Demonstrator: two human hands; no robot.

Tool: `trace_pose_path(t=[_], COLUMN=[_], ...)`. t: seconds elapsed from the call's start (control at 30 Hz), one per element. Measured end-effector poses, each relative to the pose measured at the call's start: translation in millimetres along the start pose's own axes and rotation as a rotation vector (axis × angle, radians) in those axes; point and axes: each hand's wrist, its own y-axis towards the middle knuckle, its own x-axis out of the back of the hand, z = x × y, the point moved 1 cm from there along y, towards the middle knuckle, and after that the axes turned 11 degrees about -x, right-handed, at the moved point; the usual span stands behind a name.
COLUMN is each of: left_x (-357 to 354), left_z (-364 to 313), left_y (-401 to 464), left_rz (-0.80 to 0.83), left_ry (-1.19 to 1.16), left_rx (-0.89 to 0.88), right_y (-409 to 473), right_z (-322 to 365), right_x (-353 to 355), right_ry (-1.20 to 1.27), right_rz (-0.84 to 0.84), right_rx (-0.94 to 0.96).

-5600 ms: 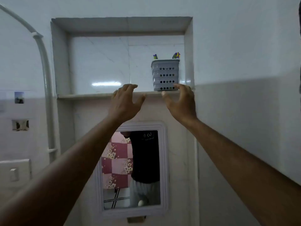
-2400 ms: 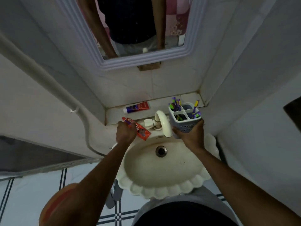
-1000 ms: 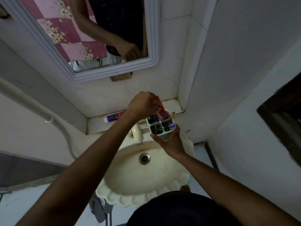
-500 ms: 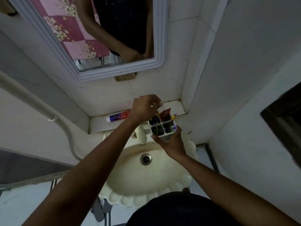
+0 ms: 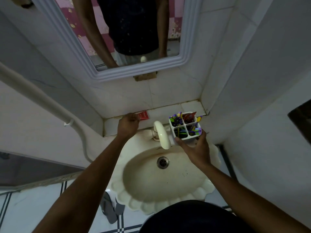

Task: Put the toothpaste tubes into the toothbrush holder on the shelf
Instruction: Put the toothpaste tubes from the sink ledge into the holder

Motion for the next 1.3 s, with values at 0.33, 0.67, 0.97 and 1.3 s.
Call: trace_pose_path(t=[0.33,0.67,0.97,1.3], left_x=[-5.3,-19.7,36.8,17.3], left_z=[45.7,34.8,-75.2,-157.4], left_y=[27.9,27.5,20.3,-11.4], left_rz=[0.278,0.294,-0.046,0.109], left_ry=[0.548,0.391,-0.135,-0.214], left_rx=[-0.081,-0.128,-0.308,-0.437], right_y=[-0.7,3.3,-2.1,3.1], right_z=[-4.8,-5.8,2.6,4.7], right_x=[-13.5,-9.1,-6.9,-1.2], right_ry=[0.007,0.020,0.004,-0.041], right_rz=[-0.003,-0.002,0.022,0.030], right_rx=[-0.007,0.015,0.025,-0.002])
